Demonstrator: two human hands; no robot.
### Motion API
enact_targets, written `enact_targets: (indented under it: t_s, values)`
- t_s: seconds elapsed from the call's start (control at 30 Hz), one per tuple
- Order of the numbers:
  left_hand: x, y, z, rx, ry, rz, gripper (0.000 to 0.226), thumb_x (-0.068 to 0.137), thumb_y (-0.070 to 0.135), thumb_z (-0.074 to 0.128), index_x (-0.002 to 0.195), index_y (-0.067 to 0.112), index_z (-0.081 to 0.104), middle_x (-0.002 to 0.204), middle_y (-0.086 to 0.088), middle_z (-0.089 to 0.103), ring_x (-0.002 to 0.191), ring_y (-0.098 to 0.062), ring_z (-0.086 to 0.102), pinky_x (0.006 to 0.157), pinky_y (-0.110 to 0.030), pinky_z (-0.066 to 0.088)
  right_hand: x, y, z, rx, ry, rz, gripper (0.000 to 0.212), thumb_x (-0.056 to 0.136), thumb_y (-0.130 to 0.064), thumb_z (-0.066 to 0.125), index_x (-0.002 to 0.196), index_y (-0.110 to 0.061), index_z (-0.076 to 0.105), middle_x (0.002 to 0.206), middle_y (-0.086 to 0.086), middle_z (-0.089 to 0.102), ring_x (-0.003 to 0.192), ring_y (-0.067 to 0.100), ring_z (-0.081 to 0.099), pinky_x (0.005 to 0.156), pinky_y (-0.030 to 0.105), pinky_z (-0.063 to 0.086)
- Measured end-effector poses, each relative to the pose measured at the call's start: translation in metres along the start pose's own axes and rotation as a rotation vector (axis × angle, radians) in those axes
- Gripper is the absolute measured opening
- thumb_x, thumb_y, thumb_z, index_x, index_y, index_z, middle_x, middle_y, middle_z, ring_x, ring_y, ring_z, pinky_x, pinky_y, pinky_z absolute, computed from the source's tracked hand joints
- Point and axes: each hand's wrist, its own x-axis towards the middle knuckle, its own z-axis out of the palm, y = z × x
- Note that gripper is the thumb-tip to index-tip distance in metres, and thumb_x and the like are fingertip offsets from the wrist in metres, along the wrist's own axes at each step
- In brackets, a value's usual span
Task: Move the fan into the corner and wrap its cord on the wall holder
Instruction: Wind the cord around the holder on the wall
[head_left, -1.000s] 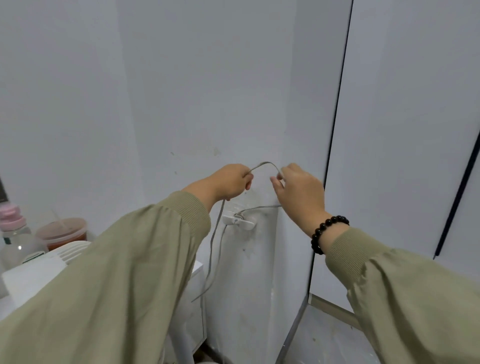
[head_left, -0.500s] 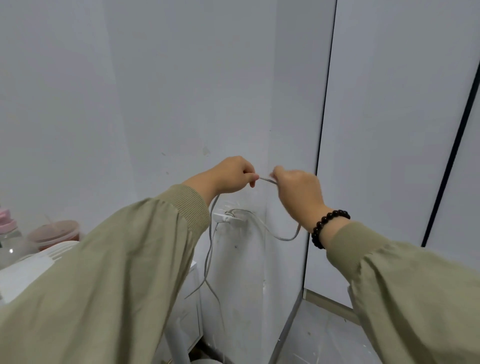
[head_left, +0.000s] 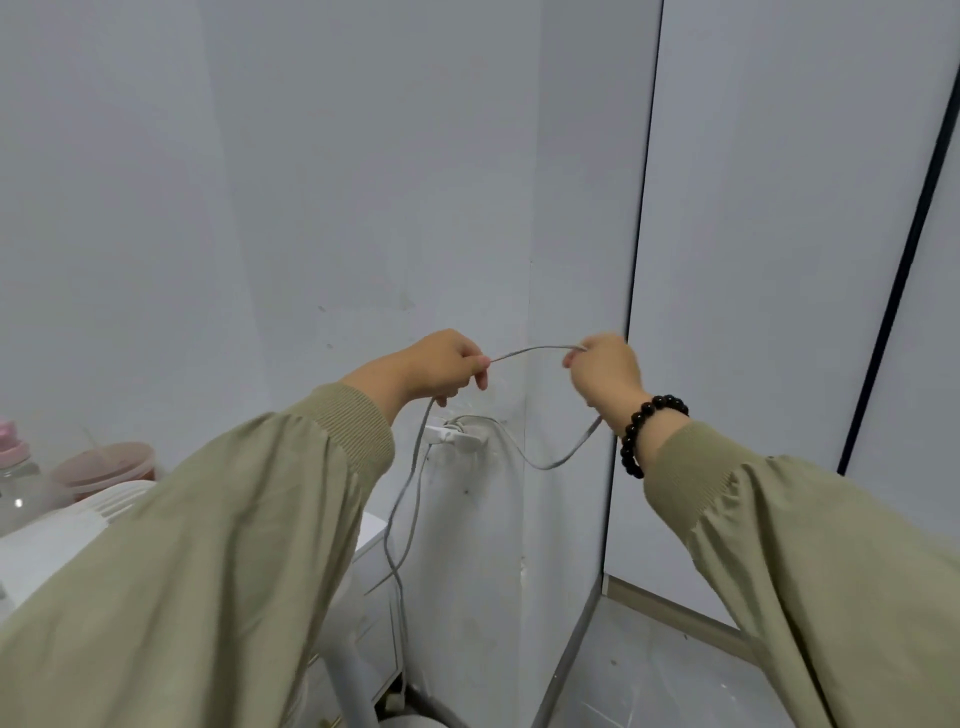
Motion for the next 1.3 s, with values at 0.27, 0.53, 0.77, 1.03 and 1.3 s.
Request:
enact_targets:
  t_s: [0.27, 0.53, 0.77, 1.03, 1.3]
  values:
    - [-0.002, 0.02, 0.002, 0.171, 0.053, 0.093, 0.03, 0.096, 0.022, 0.045, 0.072, 0.014, 0.062, 0.059, 0.0, 0.043, 0.053, -0.013, 0.039, 0.052, -0.022, 0.035, -0.03, 0.003, 0.014, -0.594, 0.125, -0.757, 0.023, 0.095, -0.015, 0.04, 0.115, -0.012, 0.054, 0.104, 0.009, 0.065, 0.093, 0.03, 0.058, 0.082, 0.036, 0.038]
    - [-0.013, -0.009, 0.004, 0.26, -0.011, -0.041, 0.032, 0.099, 0.016, 0.033, 0.076, 0.009, 0.054, 0.068, -0.001, 0.044, 0.054, -0.015, 0.045, 0.049, -0.023, 0.044, -0.01, 0.035, -0.006, -0.227, 0.312, -0.107, 0.032, 0.086, 0.004, 0.038, 0.112, -0.006, 0.052, 0.104, 0.016, 0.063, 0.094, 0.035, 0.056, 0.076, 0.034, 0.039]
    - [-0.008, 0.009, 0.011, 0.272, 0.032, 0.107, 0.025, 0.096, 0.02, 0.045, 0.079, 0.014, 0.062, 0.066, 0.004, 0.048, 0.06, -0.011, 0.045, 0.056, -0.019, 0.038, -0.03, 0.018, 0.032, -0.687, 0.29, -0.949, 0.014, 0.086, -0.01, 0.047, 0.089, -0.009, 0.061, 0.072, 0.005, 0.065, 0.06, 0.027, 0.05, 0.058, 0.032, 0.036]
    - [-0.012, -0.037, -0.008, 0.624, 0.45, -0.099, 0.037, 0.099, 0.033, 0.033, 0.074, 0.012, 0.051, 0.08, -0.007, 0.056, 0.076, -0.027, 0.05, 0.066, -0.032, 0.04, -0.015, 0.016, 0.011, 0.179, 0.282, -0.145, 0.024, 0.095, -0.009, 0.03, 0.087, -0.011, 0.053, 0.084, 0.01, 0.06, 0.081, 0.034, 0.064, 0.073, 0.046, 0.053]
    - [-0.015, -0.02, -0.014, -0.414, 0.195, -0.052, 0.036, 0.097, 0.021, 0.044, 0.068, 0.006, 0.061, 0.061, -0.009, 0.064, 0.047, -0.016, 0.054, 0.049, -0.024, 0.045, -0.015, 0.009, 0.023, 0.231, 0.049, -0.222, 0.03, 0.076, 0.008, 0.036, 0.074, -0.015, 0.056, 0.075, 0.0, 0.056, 0.074, 0.023, 0.059, 0.064, 0.031, 0.049]
